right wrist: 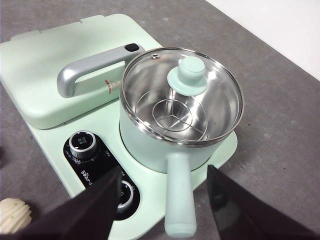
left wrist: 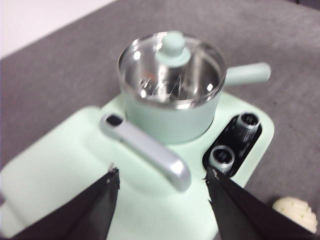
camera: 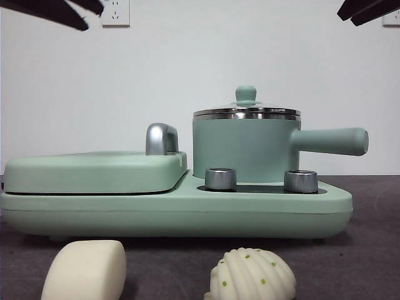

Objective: Put the buns in a small steamer

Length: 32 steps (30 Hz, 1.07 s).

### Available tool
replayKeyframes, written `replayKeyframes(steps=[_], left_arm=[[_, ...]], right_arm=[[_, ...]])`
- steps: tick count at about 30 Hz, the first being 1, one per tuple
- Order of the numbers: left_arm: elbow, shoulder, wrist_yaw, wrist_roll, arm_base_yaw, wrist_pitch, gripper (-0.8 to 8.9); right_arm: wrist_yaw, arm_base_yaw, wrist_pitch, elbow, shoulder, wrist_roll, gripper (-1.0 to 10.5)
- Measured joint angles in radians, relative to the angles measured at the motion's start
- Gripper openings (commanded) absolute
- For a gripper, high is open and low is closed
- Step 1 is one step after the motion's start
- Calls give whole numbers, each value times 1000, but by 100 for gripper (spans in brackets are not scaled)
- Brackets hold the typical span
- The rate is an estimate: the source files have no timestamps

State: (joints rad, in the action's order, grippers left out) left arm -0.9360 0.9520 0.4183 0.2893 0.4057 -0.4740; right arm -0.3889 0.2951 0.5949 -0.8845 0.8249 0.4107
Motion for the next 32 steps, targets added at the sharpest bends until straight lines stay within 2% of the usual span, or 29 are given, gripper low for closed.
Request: replayKeyframes(steps=[6, 11, 17, 26, 32], left_arm=[[-3, 94, 0, -34, 100, 189, 285], [-4, 266, -2, -102, 179, 452, 285], [-23, 477, -98, -148, 233, 753, 285], [-242, 731, -106, -171, 247, 762, 285], [-307, 810, -106, -175, 247, 747, 285]], right_arm=[[0, 0, 0, 0, 0, -42, 275], [0, 0, -1, 0, 0, -53, 275], [0, 0, -1, 0, 0, -55, 275], [0, 0, -1, 0, 0, -76, 275], [0, 0, -5, 0, 0, -76, 275]])
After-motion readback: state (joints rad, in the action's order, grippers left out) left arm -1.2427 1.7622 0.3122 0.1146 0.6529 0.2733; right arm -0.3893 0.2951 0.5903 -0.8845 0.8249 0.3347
